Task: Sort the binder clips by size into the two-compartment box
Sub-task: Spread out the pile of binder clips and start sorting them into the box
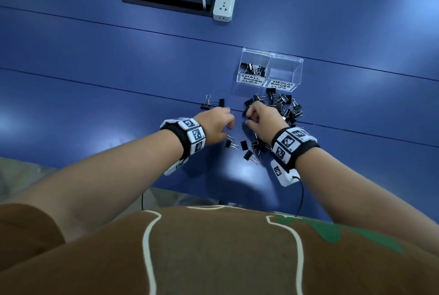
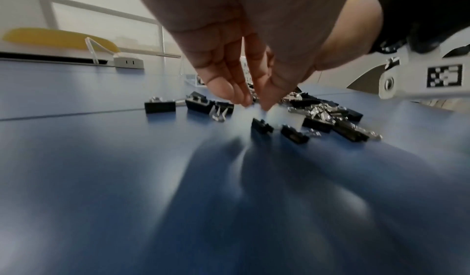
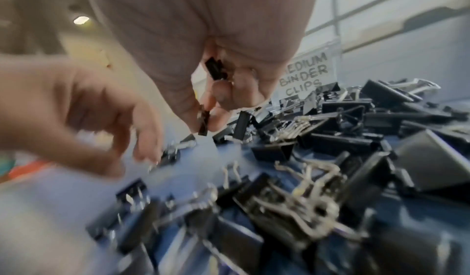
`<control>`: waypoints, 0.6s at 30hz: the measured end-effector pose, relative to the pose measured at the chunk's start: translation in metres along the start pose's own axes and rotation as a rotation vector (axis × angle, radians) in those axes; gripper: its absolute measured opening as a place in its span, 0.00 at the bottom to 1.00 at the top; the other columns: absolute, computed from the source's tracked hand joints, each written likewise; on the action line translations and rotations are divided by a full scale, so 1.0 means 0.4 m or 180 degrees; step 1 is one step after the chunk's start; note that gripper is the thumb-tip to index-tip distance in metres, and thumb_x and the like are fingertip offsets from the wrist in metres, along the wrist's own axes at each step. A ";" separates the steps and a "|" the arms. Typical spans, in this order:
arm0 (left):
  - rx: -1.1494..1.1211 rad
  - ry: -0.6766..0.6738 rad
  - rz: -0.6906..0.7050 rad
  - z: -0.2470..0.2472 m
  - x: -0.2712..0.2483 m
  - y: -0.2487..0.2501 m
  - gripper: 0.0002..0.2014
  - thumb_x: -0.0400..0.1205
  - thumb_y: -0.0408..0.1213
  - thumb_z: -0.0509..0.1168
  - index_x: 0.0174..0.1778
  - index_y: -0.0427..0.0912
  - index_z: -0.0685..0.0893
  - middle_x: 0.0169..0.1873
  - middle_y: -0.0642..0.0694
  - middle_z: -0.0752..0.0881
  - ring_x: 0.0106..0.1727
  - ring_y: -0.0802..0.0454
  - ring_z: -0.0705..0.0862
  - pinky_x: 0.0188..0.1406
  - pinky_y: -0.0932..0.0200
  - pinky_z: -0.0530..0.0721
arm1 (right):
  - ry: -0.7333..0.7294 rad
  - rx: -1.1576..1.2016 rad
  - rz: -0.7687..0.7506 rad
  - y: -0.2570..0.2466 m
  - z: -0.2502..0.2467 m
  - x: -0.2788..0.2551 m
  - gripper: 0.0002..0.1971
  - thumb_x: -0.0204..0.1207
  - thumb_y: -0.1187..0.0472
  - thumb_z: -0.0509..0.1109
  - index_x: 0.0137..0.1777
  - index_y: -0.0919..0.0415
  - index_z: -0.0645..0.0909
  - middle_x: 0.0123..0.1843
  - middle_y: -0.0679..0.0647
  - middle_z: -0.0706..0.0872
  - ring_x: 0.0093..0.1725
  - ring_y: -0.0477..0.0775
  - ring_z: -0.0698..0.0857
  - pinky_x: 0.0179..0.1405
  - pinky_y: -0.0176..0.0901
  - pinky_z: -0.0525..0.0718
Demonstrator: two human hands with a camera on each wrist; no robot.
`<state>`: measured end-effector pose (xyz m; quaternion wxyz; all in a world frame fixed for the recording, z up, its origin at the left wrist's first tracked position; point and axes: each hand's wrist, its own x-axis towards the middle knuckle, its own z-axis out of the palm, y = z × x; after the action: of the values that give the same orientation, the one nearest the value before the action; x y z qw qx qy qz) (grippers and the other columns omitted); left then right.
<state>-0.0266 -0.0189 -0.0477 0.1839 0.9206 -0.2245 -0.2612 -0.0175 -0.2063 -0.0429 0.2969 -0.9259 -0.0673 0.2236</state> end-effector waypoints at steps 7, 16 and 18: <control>0.0094 -0.0086 -0.0225 0.059 -0.010 -0.005 0.13 0.80 0.37 0.65 0.60 0.40 0.80 0.60 0.42 0.76 0.61 0.42 0.78 0.56 0.44 0.82 | 0.0061 0.1502 0.0687 0.025 -0.070 -0.003 0.13 0.81 0.63 0.60 0.40 0.57 0.84 0.33 0.47 0.82 0.24 0.46 0.74 0.22 0.36 0.71; -0.0069 0.0031 -0.0312 0.063 -0.017 0.015 0.11 0.78 0.27 0.57 0.55 0.41 0.74 0.54 0.42 0.80 0.52 0.40 0.80 0.52 0.44 0.82 | -0.0444 0.0548 0.0631 0.069 -0.053 -0.074 0.07 0.71 0.59 0.76 0.37 0.60 0.82 0.28 0.46 0.83 0.26 0.44 0.78 0.26 0.31 0.76; -0.0124 0.0055 -0.0400 0.067 -0.021 0.021 0.12 0.80 0.28 0.56 0.60 0.39 0.74 0.58 0.41 0.78 0.51 0.39 0.81 0.53 0.42 0.83 | -0.0620 0.0005 0.0487 0.076 -0.040 -0.083 0.06 0.69 0.61 0.76 0.42 0.60 0.82 0.31 0.45 0.81 0.31 0.46 0.79 0.29 0.33 0.76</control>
<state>-0.0508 -0.0278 -0.0619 0.1870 0.9314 -0.1594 -0.2686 -0.0401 -0.2481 -0.0363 0.2718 -0.9020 -0.0248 0.3346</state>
